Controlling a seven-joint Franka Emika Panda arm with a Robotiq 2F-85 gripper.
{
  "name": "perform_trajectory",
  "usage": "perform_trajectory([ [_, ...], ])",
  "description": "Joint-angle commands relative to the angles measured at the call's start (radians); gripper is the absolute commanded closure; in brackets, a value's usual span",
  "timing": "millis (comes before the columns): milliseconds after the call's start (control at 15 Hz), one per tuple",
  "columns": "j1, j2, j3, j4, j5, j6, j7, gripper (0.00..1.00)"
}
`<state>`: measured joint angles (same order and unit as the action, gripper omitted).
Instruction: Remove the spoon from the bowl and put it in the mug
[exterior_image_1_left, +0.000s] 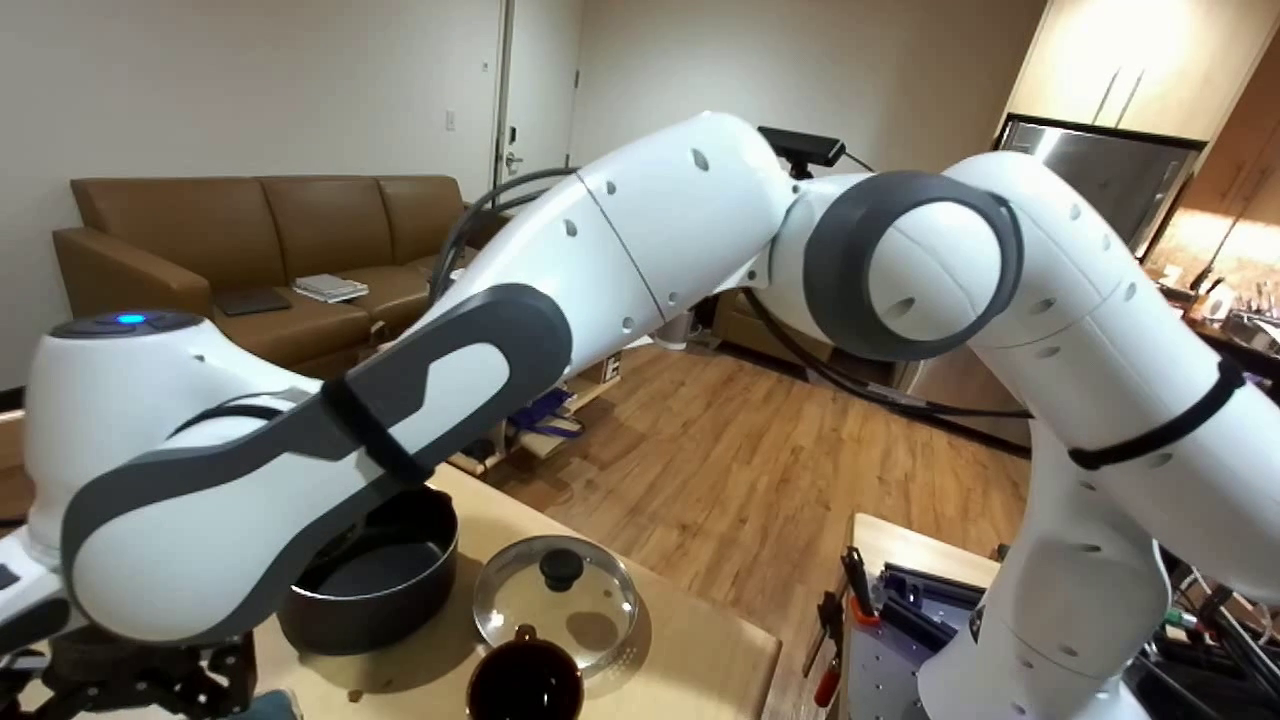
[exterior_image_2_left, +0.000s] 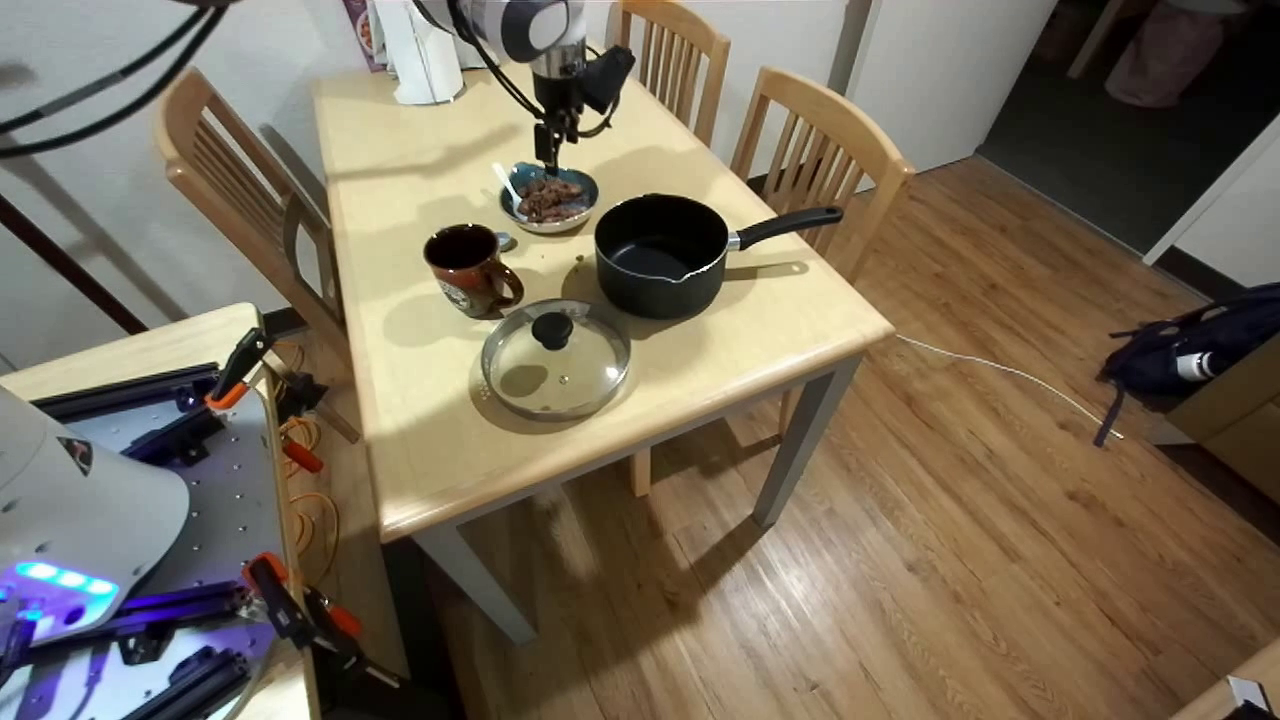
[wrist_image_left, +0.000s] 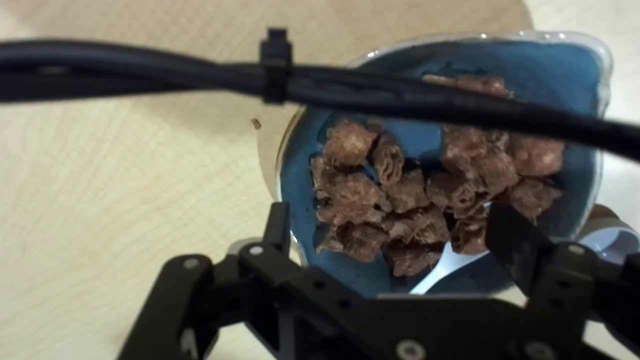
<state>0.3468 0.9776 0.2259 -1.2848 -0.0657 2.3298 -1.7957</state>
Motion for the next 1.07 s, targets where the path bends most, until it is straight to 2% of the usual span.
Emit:
perform_trajectory([
  [0, 0.000, -0.004, 0.021, 0.009, -0.035, -0.019, 0.034, 0.00],
  [667, -0.029, -0.008, 0.028, 0.014, -0.025, -0.042, 0.035, 0.00],
  [933, -0.020, 0.011, 0.056, 0.028, -0.005, -0.035, 0.042, 0.00],
  [1000, -0.016, 0.008, 0.066, 0.008, 0.034, -0.026, 0.028, 0.00],
])
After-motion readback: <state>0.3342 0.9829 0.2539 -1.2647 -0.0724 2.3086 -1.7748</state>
